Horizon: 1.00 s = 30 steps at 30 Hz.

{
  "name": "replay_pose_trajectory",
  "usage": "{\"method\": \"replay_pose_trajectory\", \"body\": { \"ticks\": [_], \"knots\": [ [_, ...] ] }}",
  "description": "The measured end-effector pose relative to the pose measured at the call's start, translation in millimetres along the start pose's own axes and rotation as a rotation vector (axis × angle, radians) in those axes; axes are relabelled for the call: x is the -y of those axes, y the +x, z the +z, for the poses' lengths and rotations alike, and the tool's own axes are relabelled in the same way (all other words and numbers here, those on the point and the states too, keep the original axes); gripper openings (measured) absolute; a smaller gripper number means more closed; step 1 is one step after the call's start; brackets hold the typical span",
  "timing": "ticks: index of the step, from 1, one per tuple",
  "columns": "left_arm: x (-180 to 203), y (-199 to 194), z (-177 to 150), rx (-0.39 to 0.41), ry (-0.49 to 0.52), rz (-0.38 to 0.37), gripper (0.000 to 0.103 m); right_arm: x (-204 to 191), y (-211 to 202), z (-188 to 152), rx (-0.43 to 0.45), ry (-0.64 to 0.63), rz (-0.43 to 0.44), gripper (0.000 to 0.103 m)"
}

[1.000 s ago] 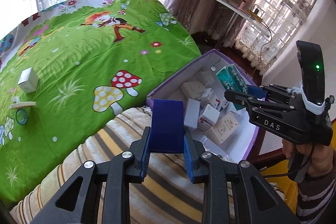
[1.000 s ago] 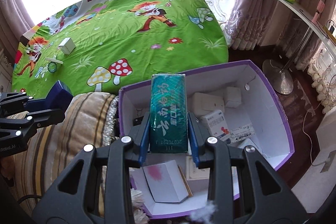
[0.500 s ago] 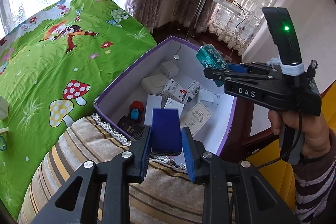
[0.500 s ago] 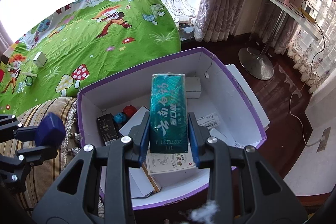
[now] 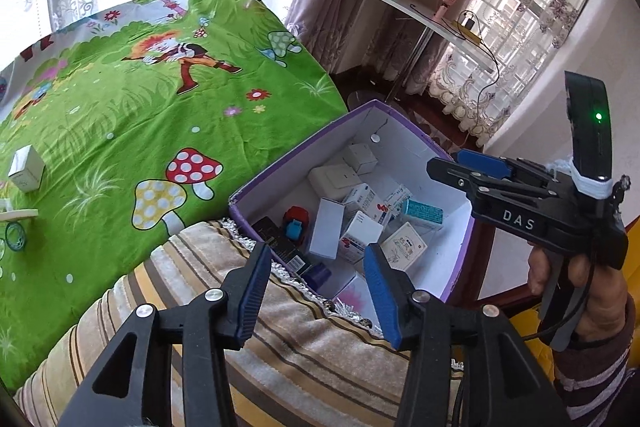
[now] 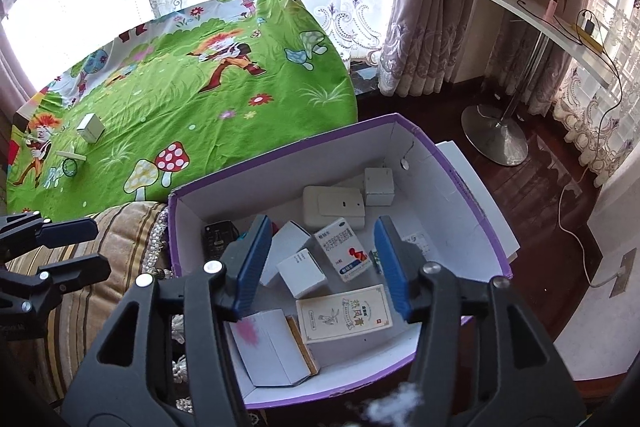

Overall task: Organize rigid objects
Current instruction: 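Move both tools back over the last items on the bed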

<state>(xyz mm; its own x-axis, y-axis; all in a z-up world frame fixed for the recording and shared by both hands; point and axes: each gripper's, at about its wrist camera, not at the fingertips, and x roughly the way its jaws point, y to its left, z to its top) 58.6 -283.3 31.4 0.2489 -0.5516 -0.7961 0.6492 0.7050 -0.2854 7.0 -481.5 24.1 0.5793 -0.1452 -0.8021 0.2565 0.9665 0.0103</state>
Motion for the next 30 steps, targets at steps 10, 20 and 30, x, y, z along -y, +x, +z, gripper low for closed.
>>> {"method": "replay_pose_trajectory", "body": {
  "ticks": [10,20,30],
  "knots": [
    [-50.2,-26.8,-0.6,0.066,-0.117,0.051,0.05,-38.5,4.7,5.5,-0.023,-0.056,0.068,0.063],
    [-144.4,-63.3,-14.4,0.122,-0.304,0.144,0.05,-73.7,13.1,13.4,-0.042,-0.111,0.105,0.067],
    [-223.3,-81.1,-38.7,0.116,-0.432,0.193,0.049,-113.6,26.1,25.8,-0.056,-0.172,0.161,0.068]
  ]
}}
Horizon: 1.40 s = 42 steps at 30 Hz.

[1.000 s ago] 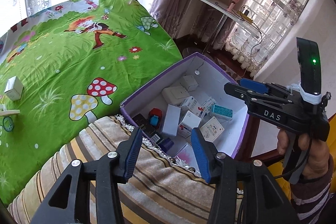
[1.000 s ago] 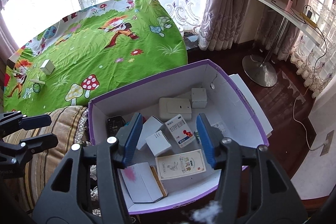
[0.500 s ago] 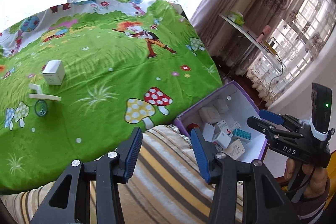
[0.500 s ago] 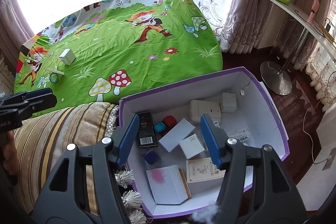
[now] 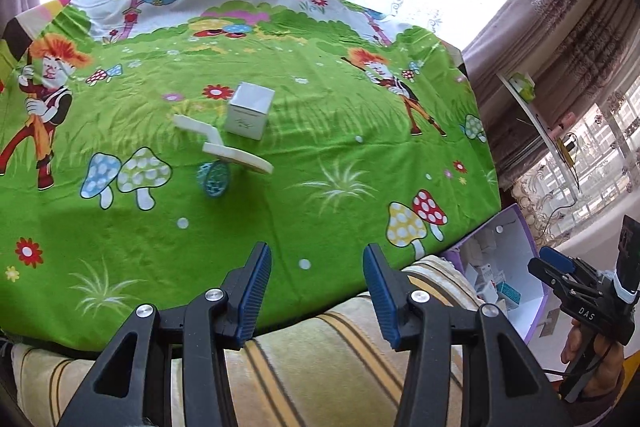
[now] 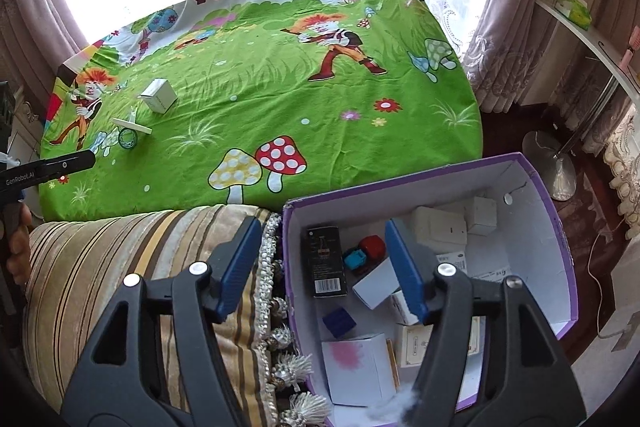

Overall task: Organize rigid objects
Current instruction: 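Move both tools back over the last items on the bed, then grasp the white stand with the left tool while the right tool grasps the white cube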

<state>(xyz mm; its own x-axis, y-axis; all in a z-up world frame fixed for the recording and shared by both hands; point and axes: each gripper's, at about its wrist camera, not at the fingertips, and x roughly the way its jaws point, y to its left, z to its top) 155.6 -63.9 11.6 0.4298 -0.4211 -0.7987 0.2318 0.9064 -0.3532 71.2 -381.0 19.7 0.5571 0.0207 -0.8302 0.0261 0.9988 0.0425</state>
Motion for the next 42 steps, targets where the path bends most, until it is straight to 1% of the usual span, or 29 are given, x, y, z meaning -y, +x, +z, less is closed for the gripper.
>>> {"method": "replay_pose_trajectory", "body": {
  "ticks": [2,3,8,11,14,20,25,33,34,36,38,42],
  "knots": [
    [-13.3,2.6,3.7,-0.006,-0.006,0.018,0.049,-6.4,4.5,4.3,-0.004,-0.007,0.016,0.069],
    [-20.5,5.0,6.1,-0.012,-0.013,0.03,0.046,-10.0,6.6,6.9,-0.004,-0.014,0.019,0.069],
    [-51.8,20.5,18.4,-0.041,-0.031,0.1,0.039,-28.0,16.9,19.4,-0.005,-0.046,0.045,0.069],
    [-58.9,31.3,26.0,-0.05,0.005,0.135,0.037,-38.2,24.2,26.3,-0.009,-0.07,0.052,0.069],
    [-63.8,41.1,33.9,-0.055,0.044,0.15,0.035,-49.1,29.9,34.7,-0.011,-0.089,0.071,0.069],
    [-61.4,59.6,44.9,-0.069,0.128,0.137,0.035,-73.7,40.9,55.5,-0.009,-0.139,0.089,0.069],
    [-64.6,75.6,50.3,-0.096,0.144,0.131,0.035,-95.5,52.6,74.2,-0.01,-0.174,0.112,0.069],
    [-67.9,87.3,54.1,-0.096,0.146,0.098,0.035,-131.8,79.7,100.0,-0.034,-0.226,0.137,0.069],
    [-68.1,88.1,54.4,-0.093,0.147,0.095,0.034,-136.4,82.9,102.7,-0.036,-0.232,0.137,0.069],
    [-68.9,90.5,54.7,-0.097,0.148,0.087,0.021,-145.6,89.1,108.3,-0.035,-0.24,0.144,0.069],
    [-70.0,92.7,54.9,-0.097,0.142,0.075,0.017,-155.6,96.7,113.2,-0.039,-0.246,0.152,0.069],
    [-74.4,89.1,52.6,-0.085,0.12,0.057,0.017,-176.5,112.4,120.9,-0.045,-0.285,0.159,0.072]
  ]
}}
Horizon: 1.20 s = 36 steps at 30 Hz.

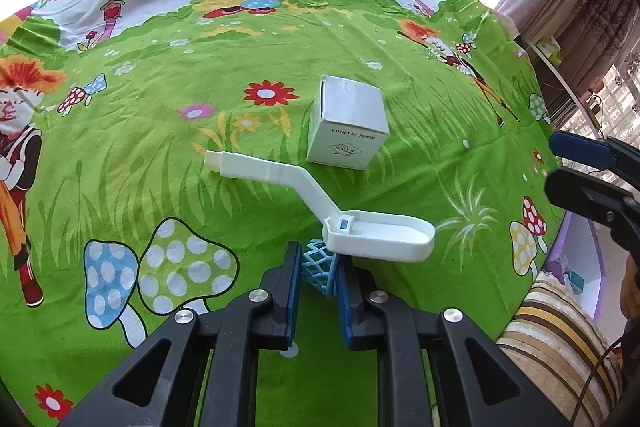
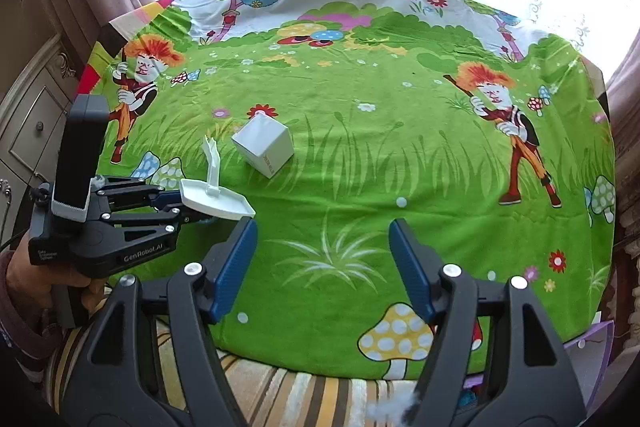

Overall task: Organize rigid objects
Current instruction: 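Grasp the white stand with the left tool while the right tool grasps the white cube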

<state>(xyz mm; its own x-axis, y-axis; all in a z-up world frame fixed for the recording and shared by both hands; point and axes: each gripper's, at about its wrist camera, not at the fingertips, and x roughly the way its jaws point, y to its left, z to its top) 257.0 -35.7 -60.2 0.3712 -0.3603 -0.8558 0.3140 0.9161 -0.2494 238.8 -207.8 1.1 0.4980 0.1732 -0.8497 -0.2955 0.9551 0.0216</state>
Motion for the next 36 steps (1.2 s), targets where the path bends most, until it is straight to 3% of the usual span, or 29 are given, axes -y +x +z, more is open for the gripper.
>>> {"method": "replay_pose_trajectory", "body": {
  "ticks": [10,18,28,30,33,36],
  "knots": [
    [-17.6,-26.3,-16.5,0.06,-0.108,0.076,0.015,-28.8,42.1,32.3,-0.047,0.098,0.049,0.072],
    [-35.9,-39.5,-21.1,0.098,-0.192,0.147,0.015,-46.4,76.3,50.6,-0.068,0.191,0.023,0.072],
    [-58.0,-53.3,-32.0,0.131,-0.298,0.187,0.015,-62.9,109.9,58.9,-0.083,0.18,-0.048,0.072],
    [-59.4,-54.0,-32.3,0.133,-0.307,0.188,0.015,-61.1,117.0,57.3,-0.099,0.182,-0.058,0.068],
    [-58.2,-54.8,-32.0,0.136,-0.304,0.191,0.015,-58.1,123.3,53.1,-0.116,0.169,-0.085,0.052],
    [-55.8,-55.1,-31.3,0.139,-0.297,0.192,0.015,-57.5,120.3,50.0,-0.104,0.152,-0.103,0.05]
  ]
}}
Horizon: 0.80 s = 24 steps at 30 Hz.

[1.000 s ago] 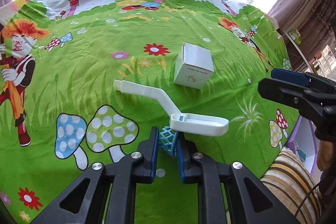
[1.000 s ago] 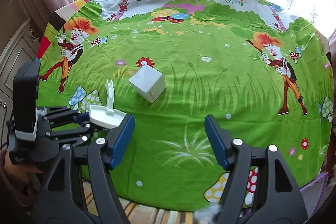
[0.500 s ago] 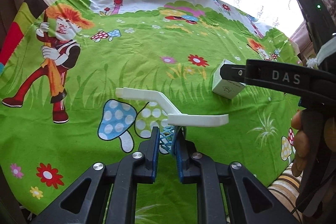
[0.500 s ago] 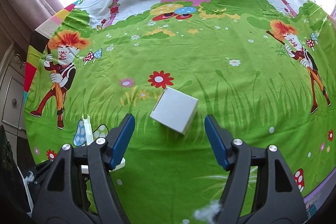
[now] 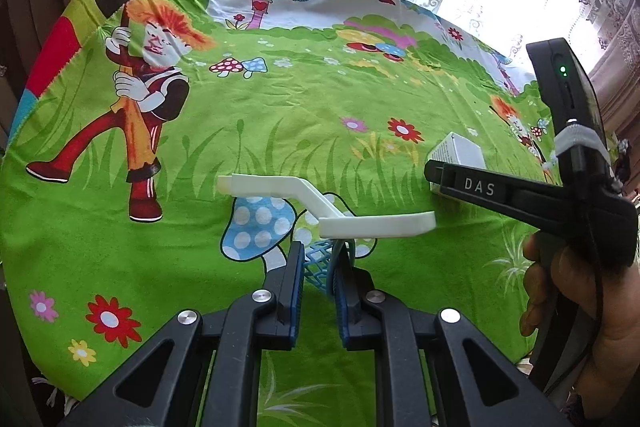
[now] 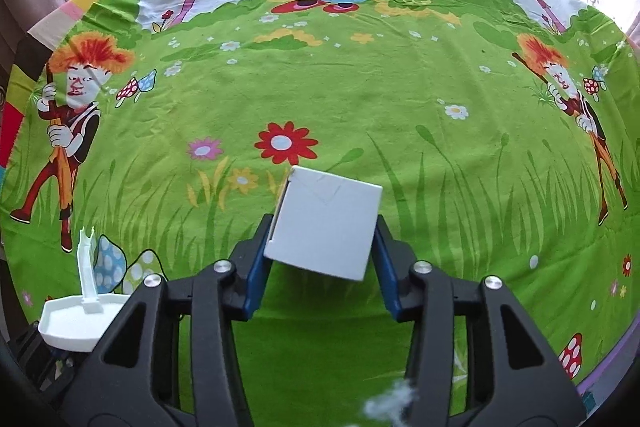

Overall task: Organize rigid objects
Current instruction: 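Grasp the white stand with the left tool while the right tool grasps the white cube, then carry the stand and white cube box into the purple box, opening both tools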

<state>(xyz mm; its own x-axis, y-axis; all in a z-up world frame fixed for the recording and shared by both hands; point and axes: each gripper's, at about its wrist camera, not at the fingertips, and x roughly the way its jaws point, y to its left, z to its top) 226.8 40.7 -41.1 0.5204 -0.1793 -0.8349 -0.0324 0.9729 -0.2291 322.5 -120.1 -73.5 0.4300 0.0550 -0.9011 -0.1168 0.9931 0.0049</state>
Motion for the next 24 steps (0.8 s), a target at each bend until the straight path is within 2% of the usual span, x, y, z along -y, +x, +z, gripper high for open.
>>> {"method": "replay_pose_trajectory", "body": {
  "ticks": [14,24],
  "knots": [
    [15.2,-25.0,-4.0,0.04,0.024,-0.025,0.015,7.4,-53.9,-21.2,0.087,-0.033,0.009,0.05],
    [43.1,-53.0,-12.5,0.067,0.057,-0.072,0.015,31.7,-101.6,-58.1,0.14,-0.019,0.006,0.05]
  ]
}}
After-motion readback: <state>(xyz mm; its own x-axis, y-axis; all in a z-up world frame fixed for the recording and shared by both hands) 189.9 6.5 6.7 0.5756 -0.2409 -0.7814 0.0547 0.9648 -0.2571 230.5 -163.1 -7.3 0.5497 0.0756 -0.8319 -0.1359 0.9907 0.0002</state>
